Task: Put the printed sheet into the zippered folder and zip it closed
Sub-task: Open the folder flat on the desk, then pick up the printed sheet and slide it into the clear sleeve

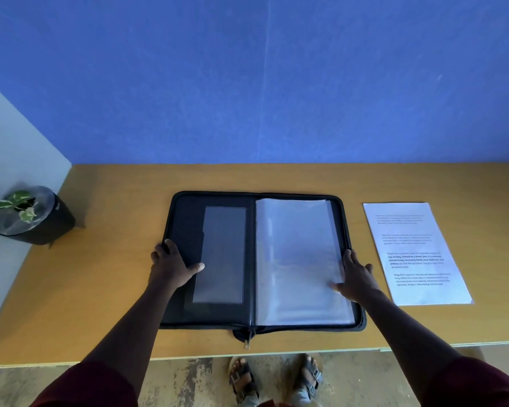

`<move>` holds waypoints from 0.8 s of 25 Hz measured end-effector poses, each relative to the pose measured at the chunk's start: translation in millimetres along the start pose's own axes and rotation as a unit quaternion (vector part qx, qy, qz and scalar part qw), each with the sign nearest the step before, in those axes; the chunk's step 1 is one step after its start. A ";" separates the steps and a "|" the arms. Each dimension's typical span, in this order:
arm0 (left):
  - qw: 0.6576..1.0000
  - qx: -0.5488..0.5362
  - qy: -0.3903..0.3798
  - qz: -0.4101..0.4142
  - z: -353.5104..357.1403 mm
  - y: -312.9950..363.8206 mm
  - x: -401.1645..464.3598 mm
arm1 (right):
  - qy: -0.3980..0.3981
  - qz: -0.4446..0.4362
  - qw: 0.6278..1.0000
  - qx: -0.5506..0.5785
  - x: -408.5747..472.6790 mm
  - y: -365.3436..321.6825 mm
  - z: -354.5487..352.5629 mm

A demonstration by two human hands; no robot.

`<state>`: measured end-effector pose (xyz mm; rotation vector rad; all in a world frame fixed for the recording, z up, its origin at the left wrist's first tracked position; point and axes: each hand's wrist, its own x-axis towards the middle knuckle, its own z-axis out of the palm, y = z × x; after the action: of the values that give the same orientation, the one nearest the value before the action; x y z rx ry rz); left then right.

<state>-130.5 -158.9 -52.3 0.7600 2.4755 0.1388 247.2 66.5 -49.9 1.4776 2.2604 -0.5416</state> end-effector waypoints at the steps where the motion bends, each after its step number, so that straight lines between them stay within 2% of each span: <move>1: 1.000 0.003 0.003 -0.003 2.5 0.6 0.0 | 0.003 -0.002 1.000 -0.001 -0.2 -0.8 -0.2; 13: 0.998 -0.031 0.047 -0.018 13.9 14.7 -5.5 | 0.001 -0.001 1.000 0.018 -0.7 1.7 -1.1; 18: 0.990 -0.093 0.105 0.009 28.5 55.8 -23.7 | -0.001 -0.011 0.998 0.066 -1.4 5.3 -4.3; 20: 0.987 -0.115 0.106 0.034 36.8 90.1 -31.3 | 0.006 -0.011 0.994 0.105 -1.6 11.8 -8.4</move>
<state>-45.2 -102.9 -46.6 0.7649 2.5718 0.5462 257.8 73.9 -43.1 1.5591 2.2882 -0.8004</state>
